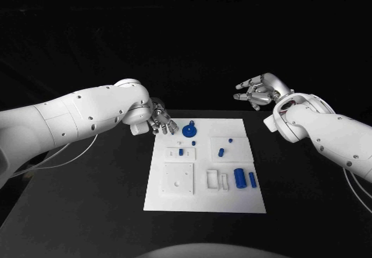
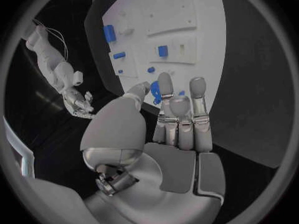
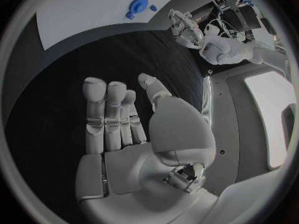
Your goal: Assemble the parts on the task board
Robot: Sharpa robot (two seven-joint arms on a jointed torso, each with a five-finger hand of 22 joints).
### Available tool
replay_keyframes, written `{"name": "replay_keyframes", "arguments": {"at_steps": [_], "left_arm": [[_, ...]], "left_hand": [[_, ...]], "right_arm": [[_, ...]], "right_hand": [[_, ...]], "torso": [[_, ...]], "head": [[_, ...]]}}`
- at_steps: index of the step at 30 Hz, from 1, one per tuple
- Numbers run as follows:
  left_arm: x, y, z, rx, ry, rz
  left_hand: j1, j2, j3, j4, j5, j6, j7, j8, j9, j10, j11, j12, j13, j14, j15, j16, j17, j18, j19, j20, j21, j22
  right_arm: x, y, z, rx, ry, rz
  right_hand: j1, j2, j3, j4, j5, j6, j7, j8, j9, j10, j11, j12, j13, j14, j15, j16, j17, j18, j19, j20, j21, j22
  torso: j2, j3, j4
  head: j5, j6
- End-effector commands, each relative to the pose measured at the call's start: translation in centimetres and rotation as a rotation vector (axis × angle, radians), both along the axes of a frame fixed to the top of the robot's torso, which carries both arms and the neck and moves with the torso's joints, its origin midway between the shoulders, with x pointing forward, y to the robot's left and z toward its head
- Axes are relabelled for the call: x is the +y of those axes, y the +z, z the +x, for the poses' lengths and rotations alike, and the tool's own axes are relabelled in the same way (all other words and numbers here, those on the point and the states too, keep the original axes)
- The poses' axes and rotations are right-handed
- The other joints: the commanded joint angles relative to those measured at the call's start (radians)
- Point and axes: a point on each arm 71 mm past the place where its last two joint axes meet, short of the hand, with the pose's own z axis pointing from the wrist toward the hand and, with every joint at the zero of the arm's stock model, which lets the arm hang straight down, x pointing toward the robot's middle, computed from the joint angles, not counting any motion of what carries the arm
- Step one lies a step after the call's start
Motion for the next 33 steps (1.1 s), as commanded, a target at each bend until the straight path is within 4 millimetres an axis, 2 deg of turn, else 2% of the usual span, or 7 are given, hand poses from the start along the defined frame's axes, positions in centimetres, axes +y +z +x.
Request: {"name": "replay_keyframes", "arguments": {"at_steps": [1, 8, 12, 20, 25, 28, 33], "left_arm": [[0.3, 0.4, 0.5, -0.008, 0.019, -0.055], [1.0, 0.7, 1.5, -0.034, 0.03, -0.018], [1.0, 0.7, 1.9, -0.028, 0.022, 0.021], [1.2, 0.5, 2.9, 0.003, 0.018, 0.088], [1.5, 0.3, 3.4, 0.024, 0.019, 0.129], [1.7, 0.3, 3.5, 0.03, 0.018, 0.146], [1.8, 0.2, 3.6, 0.041, 0.02, 0.162]], "left_hand": [[-0.005, 0.015, 0.017, -0.034, 0.047, 0.003, -0.003, 0.006, -0.026, -0.007, -0.001, -0.004, 0.003, -0.006, -0.001, 0.004, -0.001, -0.001, -0.001, 0.001, -0.008, 0.015], [-0.025, 0.051, 0.059, -0.114, 0.131, 0.001, -0.005, 0.025, -0.022, -0.016, -0.002, -0.007, 0.009, -0.015, 0.0, 0.011, -0.011, -0.001, -0.002, 0.001, -0.012, 0.018], [-0.054, 0.064, 0.067, -0.139, 0.131, -0.017, -0.003, 0.045, -0.01, -0.019, -0.002, -0.004, 0.013, -0.017, 0.001, 0.017, -0.017, 0.001, -0.003, 0.002, -0.01, 0.019], [-0.069, 0.039, 0.039, -0.083, 0.069, -0.027, -0.001, 0.055, -0.04, -0.029, 0.0, 0.006, 0.02, -0.027, 0.003, 0.021, -0.033, 0.0, -0.004, 0.005, -0.014, 0.018], [-0.078, 0.026, 0.003, -0.041, -0.048, -0.03, 0.002, 0.056, -0.053, -0.03, 0.002, 0.011, 0.023, -0.03, 0.005, 0.025, -0.037, 0.0, -0.004, 0.007, -0.014, 0.018], [-0.085, 0.002, -0.025, 0.005, -0.158, -0.029, 0.003, 0.058, -0.057, -0.029, 0.005, 0.014, 0.024, -0.032, 0.008, 0.024, -0.043, 0.001, -0.005, 0.009, -0.016, 0.018], [-0.067, -0.029, -0.03, 0.091, -0.231, -0.031, 0.005, 0.066, -0.059, -0.029, 0.008, 0.018, 0.025, -0.032, 0.009, 0.027, -0.047, 0.003, -0.003, 0.011, -0.018, 0.018]], "right_arm": [[0.0, 0.0, 0.0, -0.004, 0.004, -0.005], [-0.1, 0.0, 0.0, -0.004, 0.003, -0.005], [-0.1, 0.0, 0.0, -0.005, 0.003, -0.004], [0.0, 0.1, -0.1, -0.009, 0.004, -0.003], [0.1, 0.2, -0.2, -0.013, 0.008, -0.002], [0.0, 0.3, -0.3, -0.016, 0.008, -0.002], [-0.1, 0.5, -0.4, -0.02, 0.008, -0.003]], "right_hand": [[-0.009, 0.001, -0.004, 0.006, 0.009, -0.001, 0.0, -0.003, -0.001, -0.008, -0.001, -0.006, -0.004, 0.008, 0.0, -0.004, -0.002, 0.021, 0.049, -0.006, -0.006, -0.002], [-0.009, -0.001, -0.006, 0.008, 0.02, -0.001, 0.0, -0.003, -0.001, -0.007, -0.002, -0.007, -0.005, 0.008, 0.0, -0.004, -0.002, 0.02, 0.05, -0.006, -0.006, -0.002], [-0.009, -0.001, -0.006, 0.01, 0.023, -0.001, 0.0, -0.004, -0.001, -0.007, -0.002, -0.008, -0.006, 0.008, 0.0, -0.005, -0.002, 0.02, 0.05, -0.006, -0.005, -0.002], [-0.009, -0.001, -0.006, 0.01, 0.023, -0.001, 0.0, -0.004, -0.001, -0.007, -0.002, -0.008, -0.006, 0.008, 0.0, -0.005, -0.002, 0.02, 0.05, -0.006, -0.005, -0.002], [-0.01, -0.003, -0.008, 0.012, 0.023, -0.001, 0.0, -0.003, -0.001, -0.007, -0.002, -0.009, -0.008, 0.008, 0.0, -0.006, -0.003, 0.02, 0.05, -0.006, -0.007, -0.003], [-0.01, -0.003, -0.009, 0.012, 0.023, -0.001, 0.0, -0.003, -0.001, -0.007, -0.002, -0.008, -0.008, 0.009, 0.0, -0.006, -0.003, 0.02, 0.05, -0.006, -0.007, -0.003], [-0.01, -0.003, -0.009, 0.012, 0.023, -0.001, 0.0, -0.003, -0.001, -0.007, -0.002, -0.008, -0.008, 0.009, 0.0, -0.006, -0.003, 0.02, 0.05, -0.006, -0.007, -0.003]], "torso": [[0.001, -0.0001, -0.0018], [0.002, 0.0003, -0.0016], [0.005, -0.0008, -0.0033], [0.011, -0.0034, -0.0083], [0.02, -0.0062, -0.013], [0.024, -0.0079, -0.015], [0.03, -0.0097, -0.0167]], "head": [[0.004, 0.007], [0.005, 0.015], [0.008, 0.021], [0.013, 0.023], [0.016, 0.026], [0.014, 0.028], [0.016, 0.029]]}}
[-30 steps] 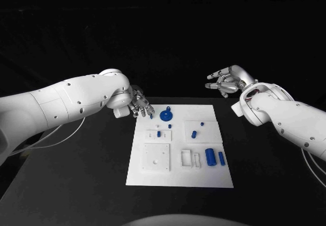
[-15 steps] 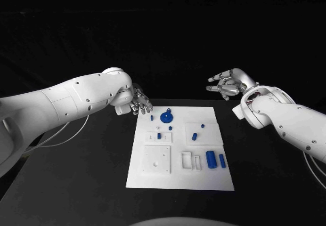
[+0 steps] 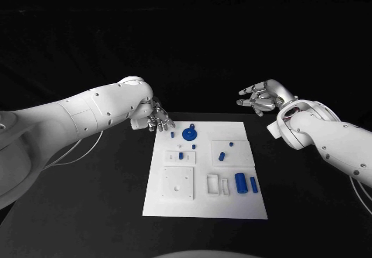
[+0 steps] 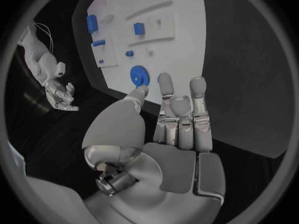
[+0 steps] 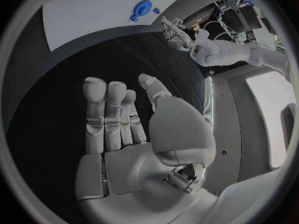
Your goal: Assemble the parts on the task board
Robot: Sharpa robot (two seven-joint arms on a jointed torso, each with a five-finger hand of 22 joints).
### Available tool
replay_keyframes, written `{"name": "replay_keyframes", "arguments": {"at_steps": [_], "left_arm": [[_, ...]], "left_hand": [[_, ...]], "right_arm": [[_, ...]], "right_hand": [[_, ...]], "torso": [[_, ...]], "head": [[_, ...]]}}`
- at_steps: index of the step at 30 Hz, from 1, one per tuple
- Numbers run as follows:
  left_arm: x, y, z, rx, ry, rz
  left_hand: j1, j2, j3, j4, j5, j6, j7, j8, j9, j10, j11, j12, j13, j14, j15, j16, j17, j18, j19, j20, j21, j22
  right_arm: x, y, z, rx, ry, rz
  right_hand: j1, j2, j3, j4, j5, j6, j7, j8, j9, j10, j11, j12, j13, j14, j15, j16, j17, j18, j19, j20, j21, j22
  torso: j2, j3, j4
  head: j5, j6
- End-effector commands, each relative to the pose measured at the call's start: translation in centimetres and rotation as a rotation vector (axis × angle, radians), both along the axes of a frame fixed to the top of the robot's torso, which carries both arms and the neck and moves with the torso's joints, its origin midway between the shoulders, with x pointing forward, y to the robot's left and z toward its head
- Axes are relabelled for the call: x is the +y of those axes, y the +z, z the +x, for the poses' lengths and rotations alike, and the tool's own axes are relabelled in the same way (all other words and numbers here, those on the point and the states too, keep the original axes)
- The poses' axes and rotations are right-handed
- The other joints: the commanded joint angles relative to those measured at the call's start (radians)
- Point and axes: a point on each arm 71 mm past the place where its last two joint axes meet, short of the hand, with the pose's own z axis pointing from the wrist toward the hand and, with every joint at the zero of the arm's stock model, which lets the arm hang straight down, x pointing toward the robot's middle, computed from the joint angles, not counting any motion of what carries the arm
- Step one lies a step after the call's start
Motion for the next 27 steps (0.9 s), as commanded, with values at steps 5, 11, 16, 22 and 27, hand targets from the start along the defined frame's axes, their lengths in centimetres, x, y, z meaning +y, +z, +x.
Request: {"name": "replay_keyframes", "arguments": {"at_steps": [5, 11, 16, 22, 27], "left_arm": [[0.1, -0.3, 0.1, 0.043, -0.019, 0.036], [0.0, -0.5, 0.2, 0.047, -0.015, 0.028], [0.0, -0.6, 0.2, 0.048, -0.011, 0.019], [-0.1, -0.9, 0.2, 0.057, -0.011, 0.012], [-0.2, -1.2, 0.2, 0.053, -0.005, 0.002]], "left_hand": [[0.0, -0.045, 0.012, 0.09, -0.105, -0.011, 0.002, 0.011, 0.002, -0.004, 0.006, 0.008, 0.002, -0.008, 0.0, 0.005, -0.007, 0.005, 0.002, 0.008, -0.006, 0.018], [-0.002, -0.053, 0.02, 0.117, -0.12, -0.011, 0.001, 0.016, 0.004, -0.003, 0.005, 0.01, 0.002, -0.006, 0.0, 0.009, -0.004, 0.005, 0.003, 0.008, -0.005, 0.019], [0.001, -0.024, 0.01, 0.084, -0.096, -0.009, 0.0, 0.019, 0.003, -0.002, 0.004, 0.011, 0.002, -0.004, -0.001, 0.013, -0.003, 0.005, 0.005, 0.007, -0.001, 0.019], [-0.002, 0.02, -0.007, 0.037, -0.083, -0.006, -0.001, 0.02, 0.001, -0.002, 0.004, 0.012, 0.003, -0.003, -0.002, 0.015, -0.002, 0.005, 0.004, 0.007, 0.002, 0.019], [0.002, 0.054, -0.026, -0.003, -0.071, -0.005, -0.002, 0.019, -0.001, -0.003, 0.003, 0.012, 0.003, -0.003, -0.003, 0.016, -0.003, 0.004, 0.002, 0.007, 0.002, 0.018]], "right_arm": [[0.1, 0.2, -0.1, -0.016, 0.004, -0.003], [0.1, 0.3, -0.2, -0.016, 0.004, -0.003], [0.2, 0.3, -0.2, -0.016, 0.006, -0.003], [0.3, 0.3, -0.2, -0.015, 0.007, -0.003], [0.3, 0.3, -0.2, -0.015, 0.008, -0.004]], "right_hand": [[-0.01, -0.003, 0.0, 0.004, 0.003, -0.001, 0.0, -0.003, -0.001, -0.007, -0.002, -0.005, -0.001, 0.009, 0.0, -0.006, -0.001, 0.02, 0.05, -0.006, -0.002, 0.0], [-0.006, -0.004, -0.003, 0.006, 0.004, -0.001, 0.0, -0.004, -0.001, -0.005, -0.002, -0.003, 0.0, 0.01, 0.0, -0.006, -0.001, 0.02, 0.05, -0.006, -0.001, 0.0], [-0.006, -0.004, -0.003, 0.006, 0.004, -0.001, 0.0, -0.004, -0.001, -0.005, -0.002, -0.003, 0.0, 0.01, 0.0, -0.006, -0.001, 0.02, 0.05, -0.006, -0.001, 0.0], [-0.006, -0.004, -0.003, 0.006, 0.004, -0.001, 0.0, -0.004, -0.001, -0.005, -0.002, -0.003, 0.0, 0.01, 0.0, -0.006, -0.001, 0.02, 0.05, -0.006, -0.001, 0.0], [-0.006, -0.004, -0.003, 0.006, 0.004, -0.001, 0.0, -0.004, -0.001, -0.005, -0.002, -0.003, 0.0, 0.01, 0.0, -0.006, -0.001, 0.02, 0.05, -0.006, -0.001, 0.0]], "torso": [[0.011, -0.004, -0.0047], [0.011, -0.0049, -0.005], [0.011, -0.0047, -0.0042], [0.011, -0.0036, -0.0046], [0.011, -0.0045, -0.0056]], "head": [[0.0, 0.002], [-0.005, 0.0], [-0.006, -0.001], [-0.007, -0.004], [-0.012, -0.006]]}}
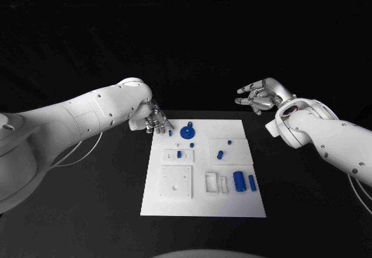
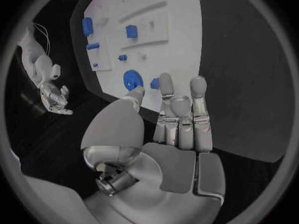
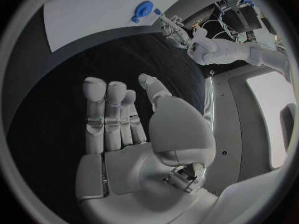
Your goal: Assemble the parts on the task board
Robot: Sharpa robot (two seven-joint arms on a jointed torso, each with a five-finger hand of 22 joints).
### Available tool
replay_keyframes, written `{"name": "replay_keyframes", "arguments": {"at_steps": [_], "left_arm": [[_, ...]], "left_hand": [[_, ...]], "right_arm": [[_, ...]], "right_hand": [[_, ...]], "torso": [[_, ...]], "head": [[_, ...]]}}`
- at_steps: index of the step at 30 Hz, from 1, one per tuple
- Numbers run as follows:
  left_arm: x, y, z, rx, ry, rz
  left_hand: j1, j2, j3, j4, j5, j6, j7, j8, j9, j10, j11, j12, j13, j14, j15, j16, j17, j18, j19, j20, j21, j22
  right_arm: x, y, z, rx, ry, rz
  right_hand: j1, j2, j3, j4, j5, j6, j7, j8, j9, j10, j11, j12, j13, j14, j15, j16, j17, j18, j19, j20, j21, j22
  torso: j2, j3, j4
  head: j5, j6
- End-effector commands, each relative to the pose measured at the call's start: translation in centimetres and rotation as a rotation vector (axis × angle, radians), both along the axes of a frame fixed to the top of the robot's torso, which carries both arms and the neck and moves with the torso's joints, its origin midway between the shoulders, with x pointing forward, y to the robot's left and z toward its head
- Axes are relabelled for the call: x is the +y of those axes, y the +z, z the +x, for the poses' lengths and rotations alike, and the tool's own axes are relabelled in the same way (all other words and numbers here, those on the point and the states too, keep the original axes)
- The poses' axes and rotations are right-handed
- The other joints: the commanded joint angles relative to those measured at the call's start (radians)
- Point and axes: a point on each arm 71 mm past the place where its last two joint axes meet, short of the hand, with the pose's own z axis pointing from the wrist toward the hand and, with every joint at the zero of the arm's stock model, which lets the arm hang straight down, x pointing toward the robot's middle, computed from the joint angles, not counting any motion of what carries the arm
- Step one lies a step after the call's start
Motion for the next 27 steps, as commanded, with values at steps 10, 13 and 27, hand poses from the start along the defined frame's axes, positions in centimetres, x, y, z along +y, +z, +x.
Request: {"name": "replay_keyframes", "arguments": {"at_steps": [10, 13, 27], "left_arm": [[-0.58, -0.6, 0.08, 0.004, 0.004, -0.037], [-0.65, -0.66, 0.09, 0.004, 0.005, -0.039], [-0.81, -0.68, 0.17, -0.005, 0.006, -0.045]], "left_hand": [[0.014, 0.042, -0.021, -0.045, 0.0, -0.003, -0.005, 0.003, -0.002, 0.001, -0.002, 0.005, 0.0, -0.002, -0.003, 0.004, -0.002, 0.003, 0.0, 0.002, 0.001, 0.019], [0.015, 0.044, -0.022, -0.046, -0.002, -0.002, -0.006, 0.004, -0.002, 0.002, -0.002, 0.005, 0.0, -0.001, -0.004, 0.005, -0.001, 0.003, 0.0, 0.001, 0.001, 0.019], [0.042, 0.069, -0.022, -0.08, 0.0, 0.003, -0.009, 0.006, -0.001, 0.005, -0.004, 0.004, -0.001, 0.002, -0.006, 0.006, 0.003, 0.002, 0.001, 0.0, 0.001, 0.019]], "right_arm": [[0.29, 0.08, -0.04, -0.008, 0.007, -0.006], [0.31, 0.08, -0.03, -0.008, 0.007, -0.006], [0.37, 0.07, -0.01, -0.006, 0.007, -0.007]], "right_hand": [[-0.004, -0.003, 0.002, 0.005, 0.003, 0.001, 0.0, -0.004, -0.001, -0.003, -0.003, -0.001, 0.002, 0.011, 0.0, -0.005, -0.001, 0.02, 0.05, -0.007, 0.003, 0.001], [-0.004, -0.003, 0.002, 0.005, 0.003, 0.001, 0.0, -0.004, -0.001, -0.003, -0.003, -0.001, 0.002, 0.011, 0.0, -0.005, -0.001, 0.02, 0.05, -0.007, 0.003, 0.001], [-0.004, -0.003, 0.002, 0.005, 0.003, 0.001, 0.0, -0.004, -0.001, -0.003, -0.003, -0.001, 0.002, 0.011, 0.0, -0.005, -0.001, 0.02, 0.05, -0.007, 0.003, 0.001]], "torso": [[0.0, 0.0008, -0.0006], [0.0, 0.0004, 0.0004], [0.0, 0.0004, 0.0001]], "head": [[-0.006, -0.003], [-0.008, -0.003], [-0.005, -0.005]]}}
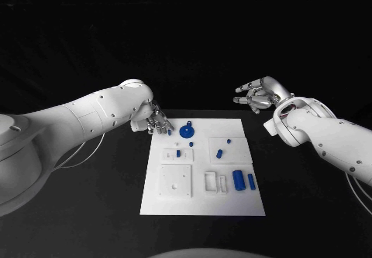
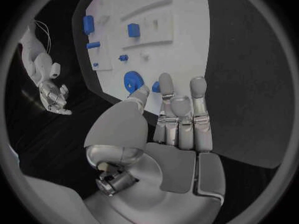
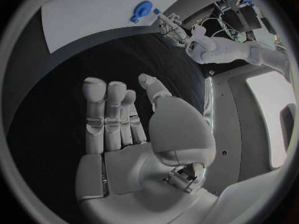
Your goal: Assemble the parts on the task board
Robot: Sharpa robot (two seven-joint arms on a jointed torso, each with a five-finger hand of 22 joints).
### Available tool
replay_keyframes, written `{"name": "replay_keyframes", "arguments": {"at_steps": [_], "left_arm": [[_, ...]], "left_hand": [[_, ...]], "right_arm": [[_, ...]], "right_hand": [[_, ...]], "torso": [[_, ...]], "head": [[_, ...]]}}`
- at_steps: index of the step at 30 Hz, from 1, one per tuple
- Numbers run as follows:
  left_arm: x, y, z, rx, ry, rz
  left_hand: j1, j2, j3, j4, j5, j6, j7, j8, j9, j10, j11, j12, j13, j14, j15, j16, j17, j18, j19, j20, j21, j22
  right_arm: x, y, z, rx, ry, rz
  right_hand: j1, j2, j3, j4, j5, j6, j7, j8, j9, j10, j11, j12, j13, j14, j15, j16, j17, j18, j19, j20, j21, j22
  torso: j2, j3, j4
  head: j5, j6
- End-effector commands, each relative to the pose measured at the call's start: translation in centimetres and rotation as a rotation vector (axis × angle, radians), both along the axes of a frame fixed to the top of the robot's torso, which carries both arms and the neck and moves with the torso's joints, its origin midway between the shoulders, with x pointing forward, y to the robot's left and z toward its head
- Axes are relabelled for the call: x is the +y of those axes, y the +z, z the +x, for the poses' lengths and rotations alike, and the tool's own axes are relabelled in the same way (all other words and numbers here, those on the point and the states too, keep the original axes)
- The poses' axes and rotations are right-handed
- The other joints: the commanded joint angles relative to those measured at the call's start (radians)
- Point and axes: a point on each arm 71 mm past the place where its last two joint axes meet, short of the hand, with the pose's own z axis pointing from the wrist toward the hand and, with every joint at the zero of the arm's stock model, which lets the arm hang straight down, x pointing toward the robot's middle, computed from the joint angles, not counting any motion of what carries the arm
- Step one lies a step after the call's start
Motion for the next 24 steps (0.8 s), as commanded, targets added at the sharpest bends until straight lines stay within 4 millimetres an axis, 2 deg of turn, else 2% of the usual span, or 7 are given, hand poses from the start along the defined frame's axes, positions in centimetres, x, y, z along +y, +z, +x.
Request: {"name": "replay_keyframes", "arguments": {"at_steps": [1, 3, 5, 9, 13, 24], "left_arm": [[-0.33, 0.07, 0.07, -0.015, -0.002, -0.022], [-0.37, 0.1, 0.11, -0.022, 0.0, -0.028], [-0.4, 0.11, 0.12, -0.022, 0.001, -0.034], [-0.56, 0.09, 0.11, -0.018, 0.0, -0.05], [-0.66, 0.07, 0.1, -0.013, -0.003, -0.056], [-0.53, -0.1, 0.1, 0.012, -0.006, -0.046]], "left_hand": [[0.016, 0.016, 0.006, -0.016, -0.004, 0.007, -0.011, 0.012, 0.005, 0.006, -0.005, 0.004, 0.0, 0.003, -0.007, 0.007, 0.003, 0.001, 0.001, -0.001, 0.002, 0.018], [0.033, 0.027, 0.006, -0.032, -0.004, 0.001, -0.013, 0.021, 0.02, 0.005, -0.006, 0.002, -0.002, 0.002, -0.008, 0.004, -0.001, 0.0, 0.001, -0.002, 0.001, 0.018], [0.074, 0.042, 0.016, -0.059, -0.005, -0.012, -0.02, 0.055, 0.054, 0.005, -0.007, -0.002, -0.004, 0.0, -0.01, 0.0, -0.006, -0.003, 0.0, -0.004, -0.001, 0.018], [0.109, 0.063, 0.033, -0.084, -0.002, -0.03, -0.02, 0.078, 0.074, 0.004, -0.007, -0.004, -0.005, -0.003, -0.01, 0.0, -0.006, -0.004, -0.003, -0.005, -0.002, 0.018], [0.119, 0.069, 0.039, -0.094, -0.003, -0.036, -0.021, 0.087, 0.079, 0.004, -0.007, -0.004, -0.005, -0.004, -0.01, 0.001, -0.004, -0.005, -0.003, -0.005, -0.002, 0.019], [0.108, 0.064, 0.029, -0.086, -0.006, -0.04, -0.019, 0.088, 0.076, 0.005, -0.007, -0.003, -0.005, -0.004, -0.01, 0.003, -0.002, -0.004, -0.004, -0.005, -0.001, 0.019]], "right_arm": [[0.1, 0.05, -0.01, -0.006, 0.004, -0.008], [0.11, 0.05, 0.0, -0.005, 0.004, -0.008], [0.12, 0.05, 0.0, -0.005, 0.004, -0.008], [0.14, 0.05, 0.0, -0.004, 0.005, -0.008], [0.16, 0.05, 0.0, -0.004, 0.005, -0.008], [0.21, 0.1, 0.0, -0.005, 0.006, -0.009]], "right_hand": [[-0.004, -0.003, 0.002, 0.005, 0.003, 0.001, 0.0, -0.004, -0.001, -0.003, -0.003, -0.001, 0.001, 0.007, 0.003, -0.005, -0.001, 0.02, 0.05, -0.007, 0.003, 0.001], [-0.004, -0.003, 0.002, 0.005, 0.003, 0.001, 0.0, -0.004, -0.001, -0.003, -0.003, -0.001, 0.001, 0.007, 0.003, -0.005, -0.001, 0.02, 0.05, -0.007, 0.003, 0.001], [-0.004, -0.003, 0.002, 0.005, 0.003, 0.001, 0.0, -0.004, -0.001, -0.003, -0.003, -0.001, 0.001, 0.007, 0.003, -0.005, -0.001, 0.02, 0.05, -0.007, 0.003, 0.001], [-0.004, -0.004, 0.006, 0.005, 0.003, 0.002, 0.0, -0.003, -0.001, -0.002, -0.003, 0.0, 0.002, 0.007, 0.003, -0.005, -0.001, 0.02, 0.05, -0.007, 0.003, 0.0], [-0.004, -0.004, 0.006, 0.005, 0.003, 0.002, 0.0, -0.003, -0.001, -0.002, -0.003, 0.0, 0.002, 0.007, 0.003, -0.005, -0.001, 0.02, 0.05, -0.007, 0.003, 0.0], [-0.004, -0.004, 0.006, 0.005, 0.003, 0.002, 0.0, -0.003, -0.001, -0.002, -0.003, 0.0, 0.002, 0.007, 0.003, -0.005, -0.001, 0.02, 0.05, -0.007, 0.003, 0.0]], "torso": [[0.0, -0.0003, -0.0002], [0.0, -0.0003, 0.0002], [0.0, 0.0, -0.0001], [0.0, -0.0001, -0.0003], [0.0, -0.0002, -0.0003], [0.001, -0.0004, -0.0004]], "head": [[0.001, -0.001], [0.0, 0.0], [0.0, 0.0], [0.0, -0.001], [-0.001, -0.001], [0.0, -0.003]]}}
